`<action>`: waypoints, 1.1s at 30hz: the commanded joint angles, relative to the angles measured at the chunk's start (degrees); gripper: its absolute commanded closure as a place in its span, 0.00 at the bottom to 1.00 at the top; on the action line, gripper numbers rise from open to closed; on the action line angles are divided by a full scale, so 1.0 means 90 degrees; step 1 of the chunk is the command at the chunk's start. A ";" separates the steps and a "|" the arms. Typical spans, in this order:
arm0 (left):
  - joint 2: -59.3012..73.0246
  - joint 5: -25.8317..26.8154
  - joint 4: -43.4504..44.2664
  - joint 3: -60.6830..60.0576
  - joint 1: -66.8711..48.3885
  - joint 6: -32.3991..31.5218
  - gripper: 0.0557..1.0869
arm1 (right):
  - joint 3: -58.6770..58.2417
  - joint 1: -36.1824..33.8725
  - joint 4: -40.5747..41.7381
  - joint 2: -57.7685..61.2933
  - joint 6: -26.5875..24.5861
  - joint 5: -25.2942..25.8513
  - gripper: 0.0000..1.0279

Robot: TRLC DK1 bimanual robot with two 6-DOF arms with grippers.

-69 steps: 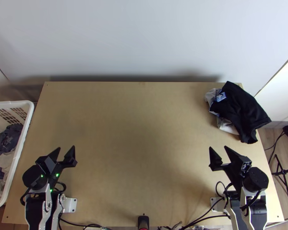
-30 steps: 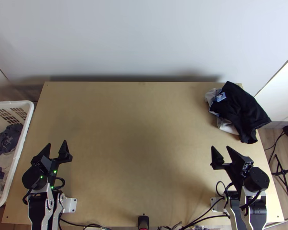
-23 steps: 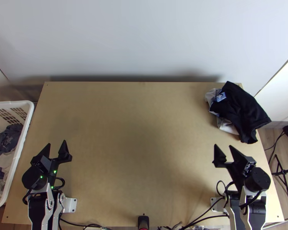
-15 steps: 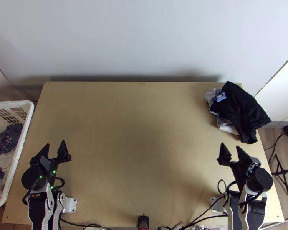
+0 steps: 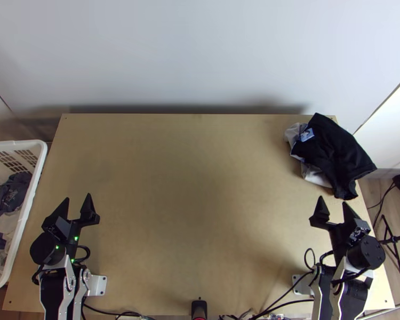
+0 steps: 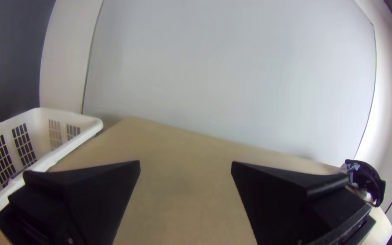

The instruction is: Fold the t-shirt

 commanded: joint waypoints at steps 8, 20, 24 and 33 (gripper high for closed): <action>0.1229 0.0042 0.0392 0.0888 -0.0982 -0.0187 0.10 | 0.0993 0.1245 0.1295 0.1139 -0.0838 0.0173 0.05; 0.3973 0.0042 -0.0448 0.3847 -0.1372 -0.0206 0.05 | 0.3562 0.3023 0.0943 0.4293 -0.0789 0.1657 0.05; 0.4383 0.0042 -0.1044 0.4765 -0.1216 -0.0050 0.10 | 0.4441 0.3120 0.0787 0.5133 -0.0692 0.1647 0.05; 0.5790 0.0042 -0.1269 0.6327 -0.0767 -0.0236 0.09 | 0.6452 0.3150 0.0797 0.7057 -0.0369 0.1657 0.05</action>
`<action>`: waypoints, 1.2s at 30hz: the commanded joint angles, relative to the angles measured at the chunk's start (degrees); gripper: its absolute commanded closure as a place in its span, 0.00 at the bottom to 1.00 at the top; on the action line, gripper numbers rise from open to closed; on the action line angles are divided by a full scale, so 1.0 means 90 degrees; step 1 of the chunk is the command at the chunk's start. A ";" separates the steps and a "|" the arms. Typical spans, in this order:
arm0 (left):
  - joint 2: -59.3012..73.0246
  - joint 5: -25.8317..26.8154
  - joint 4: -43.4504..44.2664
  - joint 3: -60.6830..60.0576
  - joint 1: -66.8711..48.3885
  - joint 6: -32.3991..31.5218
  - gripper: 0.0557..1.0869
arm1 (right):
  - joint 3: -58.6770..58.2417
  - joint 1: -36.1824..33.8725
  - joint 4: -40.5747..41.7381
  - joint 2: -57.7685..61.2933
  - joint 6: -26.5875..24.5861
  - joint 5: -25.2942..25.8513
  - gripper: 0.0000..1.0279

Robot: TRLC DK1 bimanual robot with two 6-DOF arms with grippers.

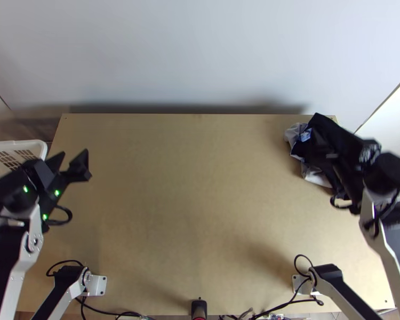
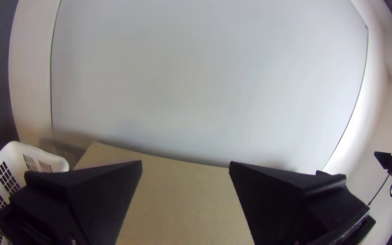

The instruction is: Fold the t-shirt

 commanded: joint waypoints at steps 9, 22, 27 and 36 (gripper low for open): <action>0.3290 0.0076 -0.1408 0.3844 0.0148 -0.0844 0.06 | 0.2920 0.0090 -0.0283 0.3061 0.0138 0.0057 0.05; 0.4286 0.0067 -0.1584 0.4635 0.0422 -0.0102 0.07 | 0.3740 0.0441 -0.0801 0.3784 0.0314 -0.0119 0.05; 0.4657 0.0067 -0.2043 0.4655 0.0978 -0.0024 0.05 | 0.3496 0.0480 -0.0986 0.3774 0.0304 -0.0109 0.05; 0.5068 -0.0139 -0.2033 0.4352 0.2209 0.0396 0.05 | 0.2812 0.0480 -0.1191 0.3549 0.0304 -0.0070 0.07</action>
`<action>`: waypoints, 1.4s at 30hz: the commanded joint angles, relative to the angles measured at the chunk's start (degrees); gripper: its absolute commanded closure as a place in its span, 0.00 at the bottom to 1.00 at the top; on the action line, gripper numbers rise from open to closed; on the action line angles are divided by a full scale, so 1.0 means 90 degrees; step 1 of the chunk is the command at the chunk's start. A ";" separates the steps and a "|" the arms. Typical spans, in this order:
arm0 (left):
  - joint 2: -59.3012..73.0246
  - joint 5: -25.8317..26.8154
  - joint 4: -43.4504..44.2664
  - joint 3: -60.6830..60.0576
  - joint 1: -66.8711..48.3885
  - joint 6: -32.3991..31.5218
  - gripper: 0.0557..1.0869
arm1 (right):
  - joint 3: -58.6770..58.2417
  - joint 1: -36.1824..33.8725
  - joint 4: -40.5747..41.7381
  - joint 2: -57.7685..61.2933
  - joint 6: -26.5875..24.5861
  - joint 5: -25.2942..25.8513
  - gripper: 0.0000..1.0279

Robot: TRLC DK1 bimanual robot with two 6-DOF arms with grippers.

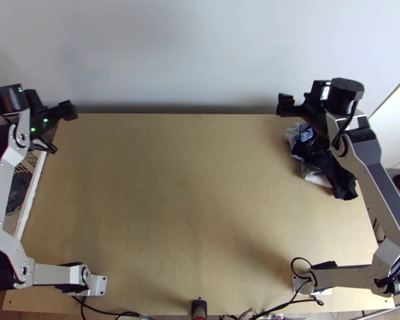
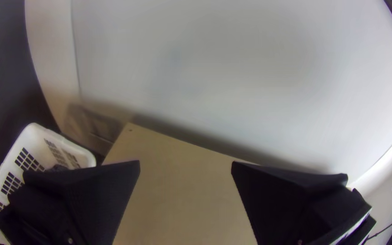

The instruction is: Fold the t-shirt

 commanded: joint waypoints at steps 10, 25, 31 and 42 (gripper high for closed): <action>0.0688 -0.0088 0.0698 -0.1137 0.2782 0.0810 0.05 | -0.0796 0.0212 -0.0179 -0.0233 0.0010 0.0039 0.06; 0.2007 -0.0088 0.1489 -0.1283 0.4657 0.1689 0.05 | -0.1060 0.0632 -0.0179 -0.0282 -0.0068 0.0234 0.06; 0.2671 -0.0088 0.1635 -0.1225 0.5077 0.2002 0.05 | -0.1060 0.0807 -0.0208 -0.0282 -0.0077 0.0351 0.06; 0.3657 -0.0078 0.1879 -0.1264 0.5809 0.2285 0.05 | -0.1167 0.0924 -0.0315 -0.0291 -0.0087 0.0566 0.06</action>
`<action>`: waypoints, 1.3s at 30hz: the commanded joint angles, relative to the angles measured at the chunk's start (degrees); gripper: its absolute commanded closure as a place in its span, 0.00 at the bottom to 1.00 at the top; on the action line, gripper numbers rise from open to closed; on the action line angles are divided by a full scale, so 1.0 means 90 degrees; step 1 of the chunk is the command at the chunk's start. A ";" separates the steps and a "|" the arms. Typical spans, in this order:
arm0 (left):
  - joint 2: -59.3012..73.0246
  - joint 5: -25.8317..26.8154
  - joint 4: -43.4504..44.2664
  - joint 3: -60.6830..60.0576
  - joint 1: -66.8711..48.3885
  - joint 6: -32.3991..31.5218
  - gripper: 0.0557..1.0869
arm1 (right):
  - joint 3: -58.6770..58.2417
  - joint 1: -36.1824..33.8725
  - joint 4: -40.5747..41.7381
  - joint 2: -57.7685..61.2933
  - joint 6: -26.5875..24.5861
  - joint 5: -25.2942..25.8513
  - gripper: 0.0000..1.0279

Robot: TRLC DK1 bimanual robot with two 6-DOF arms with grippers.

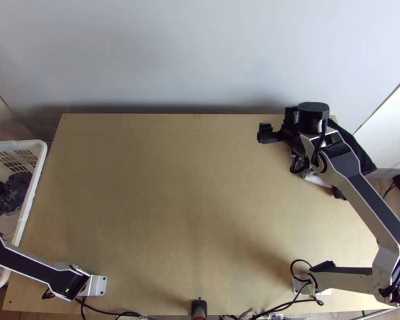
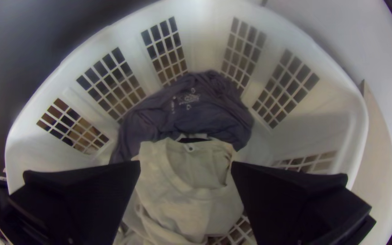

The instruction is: Fold the t-shirt

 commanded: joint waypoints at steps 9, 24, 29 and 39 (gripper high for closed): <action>0.1171 0.0002 0.0626 -0.0267 0.0623 0.0311 0.05 | 0.0033 0.0192 -0.0056 0.0025 -0.0002 0.0127 0.06; 0.2040 0.0012 0.1466 -0.0384 0.0594 0.0477 0.05 | 0.0130 0.0328 -0.0163 -0.0005 -0.0071 0.0127 0.06; 0.2235 0.0129 0.1554 -0.0238 0.0555 0.0399 0.05 | 0.0130 0.0358 -0.0163 -0.0054 -0.0119 0.0127 0.06; 0.2206 0.0520 0.1456 0.0182 0.0584 -0.0402 0.96 | 0.0101 0.0358 -0.0173 -0.0073 -0.0198 0.0127 0.06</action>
